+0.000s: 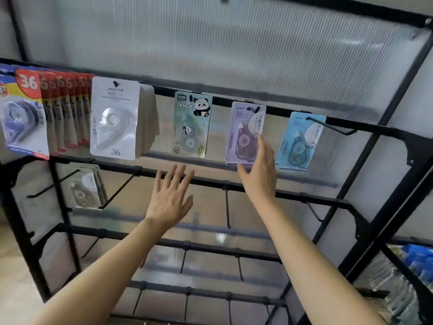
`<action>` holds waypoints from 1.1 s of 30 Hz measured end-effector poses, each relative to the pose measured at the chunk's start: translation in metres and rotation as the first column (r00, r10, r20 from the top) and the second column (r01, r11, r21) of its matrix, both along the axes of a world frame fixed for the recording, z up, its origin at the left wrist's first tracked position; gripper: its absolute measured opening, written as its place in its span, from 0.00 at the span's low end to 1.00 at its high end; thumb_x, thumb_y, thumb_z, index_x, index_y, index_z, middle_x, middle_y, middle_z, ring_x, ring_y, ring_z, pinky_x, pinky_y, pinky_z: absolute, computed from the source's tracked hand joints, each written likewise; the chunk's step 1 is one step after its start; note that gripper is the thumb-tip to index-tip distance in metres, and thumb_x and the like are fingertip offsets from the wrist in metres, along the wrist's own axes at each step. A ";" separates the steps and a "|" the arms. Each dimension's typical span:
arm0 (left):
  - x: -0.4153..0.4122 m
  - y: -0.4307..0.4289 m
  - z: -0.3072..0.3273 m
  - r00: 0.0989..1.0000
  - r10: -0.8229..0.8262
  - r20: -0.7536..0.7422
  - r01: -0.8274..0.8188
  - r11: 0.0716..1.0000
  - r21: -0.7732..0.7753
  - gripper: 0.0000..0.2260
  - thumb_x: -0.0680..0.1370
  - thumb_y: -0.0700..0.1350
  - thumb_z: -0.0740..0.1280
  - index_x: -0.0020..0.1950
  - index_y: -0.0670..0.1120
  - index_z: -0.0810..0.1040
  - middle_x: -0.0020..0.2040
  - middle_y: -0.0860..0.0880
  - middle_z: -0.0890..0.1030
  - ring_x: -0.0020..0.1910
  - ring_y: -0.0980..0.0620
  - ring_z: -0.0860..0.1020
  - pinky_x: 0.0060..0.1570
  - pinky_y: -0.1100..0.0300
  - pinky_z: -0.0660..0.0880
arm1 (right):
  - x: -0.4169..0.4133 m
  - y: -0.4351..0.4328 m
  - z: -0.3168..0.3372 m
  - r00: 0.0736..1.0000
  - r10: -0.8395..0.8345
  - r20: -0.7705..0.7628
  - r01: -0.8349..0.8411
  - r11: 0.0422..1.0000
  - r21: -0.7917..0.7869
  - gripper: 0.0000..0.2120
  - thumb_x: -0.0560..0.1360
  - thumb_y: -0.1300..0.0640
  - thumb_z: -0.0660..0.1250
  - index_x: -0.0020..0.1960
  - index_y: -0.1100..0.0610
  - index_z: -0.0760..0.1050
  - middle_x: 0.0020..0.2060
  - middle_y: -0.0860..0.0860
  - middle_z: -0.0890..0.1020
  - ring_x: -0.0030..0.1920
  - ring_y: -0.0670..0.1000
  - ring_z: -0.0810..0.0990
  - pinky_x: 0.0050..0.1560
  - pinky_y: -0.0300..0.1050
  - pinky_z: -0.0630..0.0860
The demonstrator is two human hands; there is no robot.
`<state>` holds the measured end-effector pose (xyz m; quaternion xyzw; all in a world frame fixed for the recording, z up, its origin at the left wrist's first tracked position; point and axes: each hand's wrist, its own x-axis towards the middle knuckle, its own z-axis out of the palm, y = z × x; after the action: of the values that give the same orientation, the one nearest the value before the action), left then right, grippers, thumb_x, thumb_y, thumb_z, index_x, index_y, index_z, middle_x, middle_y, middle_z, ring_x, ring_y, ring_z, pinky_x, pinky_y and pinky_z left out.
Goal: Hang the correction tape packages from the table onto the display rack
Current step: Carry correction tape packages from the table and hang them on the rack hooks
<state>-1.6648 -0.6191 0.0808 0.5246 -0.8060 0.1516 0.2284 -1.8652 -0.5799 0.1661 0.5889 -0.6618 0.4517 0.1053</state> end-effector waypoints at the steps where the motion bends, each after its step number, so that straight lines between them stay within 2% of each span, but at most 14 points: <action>1: 0.001 0.002 0.002 1.000 -0.002 0.006 0.002 1.000 -0.002 0.29 0.81 0.56 0.50 0.77 0.52 0.40 0.79 0.47 0.44 0.76 0.49 0.37 0.70 0.50 0.30 | 0.007 0.008 -0.009 0.999 0.014 -0.030 -0.013 0.999 0.046 0.38 0.75 0.55 0.68 0.77 0.56 0.50 0.75 0.58 0.58 0.73 0.57 0.60 0.70 0.52 0.63; 4: 0.011 0.022 0.000 0.999 -0.013 -0.049 0.013 1.000 -0.004 0.29 0.80 0.54 0.55 0.78 0.50 0.50 0.78 0.45 0.50 0.77 0.46 0.46 0.72 0.50 0.35 | 0.030 0.028 -0.041 0.990 0.062 -0.125 -0.042 0.987 0.157 0.37 0.77 0.52 0.65 0.78 0.54 0.47 0.76 0.59 0.54 0.76 0.58 0.53 0.74 0.54 0.56; 10: 0.052 0.087 -0.047 0.986 0.007 -0.165 -0.002 0.999 0.032 0.29 0.78 0.50 0.63 0.77 0.47 0.57 0.77 0.42 0.57 0.76 0.42 0.53 0.73 0.43 0.45 | 0.090 0.068 -0.113 0.938 0.210 -0.276 -0.117 0.941 0.318 0.36 0.78 0.50 0.61 0.78 0.50 0.43 0.77 0.58 0.47 0.77 0.59 0.45 0.74 0.55 0.41; 12: 0.073 0.113 -0.065 0.975 0.069 -0.213 -0.057 0.997 0.061 0.29 0.78 0.49 0.64 0.76 0.46 0.59 0.76 0.41 0.58 0.76 0.41 0.54 0.73 0.42 0.47 | 0.115 0.086 -0.137 0.917 0.286 -0.278 -0.170 0.911 0.377 0.38 0.78 0.51 0.62 0.78 0.49 0.41 0.77 0.58 0.46 0.77 0.59 0.44 0.73 0.56 0.40; 15: 0.109 0.159 -0.091 0.950 0.169 -0.263 -0.142 0.983 0.120 0.28 0.78 0.49 0.63 0.76 0.45 0.60 0.76 0.41 0.59 0.75 0.41 0.55 0.72 0.41 0.48 | 0.157 0.118 -0.169 0.882 0.373 -0.289 -0.217 0.865 0.453 0.37 0.77 0.51 0.63 0.78 0.51 0.44 0.77 0.59 0.48 0.76 0.61 0.48 0.74 0.59 0.46; 18: 0.155 0.217 -0.117 0.919 0.282 -0.277 -0.241 0.955 0.174 0.28 0.77 0.49 0.61 0.75 0.46 0.61 0.76 0.42 0.60 0.75 0.42 0.55 0.73 0.42 0.47 | 0.202 0.155 -0.193 0.851 0.447 -0.274 -0.253 0.808 0.532 0.37 0.77 0.51 0.63 0.78 0.50 0.44 0.77 0.58 0.47 0.76 0.60 0.47 0.73 0.59 0.45; 21: 0.208 0.285 -0.141 0.867 0.413 -0.278 -0.349 0.903 0.252 0.28 0.78 0.50 0.63 0.76 0.47 0.59 0.77 0.44 0.58 0.76 0.43 0.53 0.73 0.46 0.43 | 0.251 0.201 -0.210 0.816 0.515 -0.265 -0.282 0.753 0.595 0.37 0.78 0.50 0.61 0.78 0.49 0.41 0.77 0.57 0.46 0.76 0.60 0.46 0.74 0.59 0.46; 25: 0.277 0.385 -0.155 0.785 0.556 -0.274 -0.476 0.823 0.310 0.28 0.74 0.45 0.69 0.73 0.44 0.65 0.73 0.40 0.65 0.73 0.39 0.61 0.70 0.40 0.53 | 0.323 0.266 -0.226 0.731 0.641 -0.236 -0.351 0.649 0.676 0.37 0.78 0.50 0.60 0.78 0.49 0.41 0.77 0.57 0.47 0.76 0.59 0.45 0.73 0.58 0.44; 27: 0.310 0.432 -0.161 0.739 0.625 -0.252 -0.541 0.773 0.331 0.29 0.73 0.43 0.71 0.72 0.43 0.67 0.72 0.40 0.67 0.72 0.38 0.63 0.70 0.40 0.55 | 0.361 0.296 -0.232 0.682 0.695 -0.228 -0.384 0.605 0.698 0.36 0.78 0.50 0.60 0.78 0.49 0.41 0.77 0.56 0.48 0.76 0.59 0.46 0.73 0.58 0.43; 33: 0.397 0.536 -0.176 0.537 0.815 -0.220 -0.729 0.579 0.366 0.29 0.73 0.45 0.71 0.72 0.43 0.67 0.74 0.39 0.63 0.72 0.37 0.62 0.70 0.41 0.55 | 0.474 0.368 -0.247 0.454 0.862 -0.223 -0.444 0.437 0.782 0.36 0.77 0.50 0.60 0.78 0.50 0.43 0.77 0.58 0.47 0.76 0.60 0.45 0.72 0.62 0.43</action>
<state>-1.2675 -0.0829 -0.0954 0.8684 -0.4425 0.0426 0.2199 -1.3909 -0.2120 -0.0805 0.9158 -0.3915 -0.0062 -0.0898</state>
